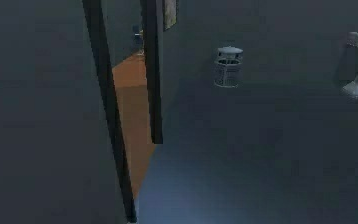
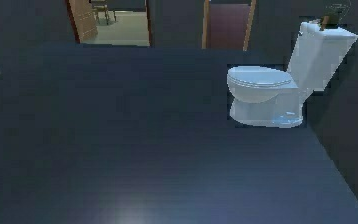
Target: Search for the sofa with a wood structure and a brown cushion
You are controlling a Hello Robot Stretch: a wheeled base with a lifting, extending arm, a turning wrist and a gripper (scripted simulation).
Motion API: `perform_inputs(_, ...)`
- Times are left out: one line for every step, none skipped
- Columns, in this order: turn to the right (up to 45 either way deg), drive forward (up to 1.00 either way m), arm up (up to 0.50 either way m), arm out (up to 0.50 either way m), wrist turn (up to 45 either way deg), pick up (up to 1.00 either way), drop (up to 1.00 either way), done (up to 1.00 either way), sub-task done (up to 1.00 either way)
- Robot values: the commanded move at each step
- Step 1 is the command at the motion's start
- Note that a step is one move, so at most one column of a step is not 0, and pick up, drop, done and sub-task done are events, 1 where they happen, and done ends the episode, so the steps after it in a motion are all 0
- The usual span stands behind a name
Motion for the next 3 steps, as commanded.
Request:
perform_inputs(0.0, 1.00, 0.00, 0.00, 0.0, 0.00, 0.00, 0.00, 0.00)
perform_inputs(18.0, 0.00, 0.00, 0.00, 0.0, 0.00, 0.00, 0.00, 0.00)
perform_inputs(0.0, 0.10, 0.00, 0.00, 0.0, 0.00, 0.00, 0.00, 0.00)
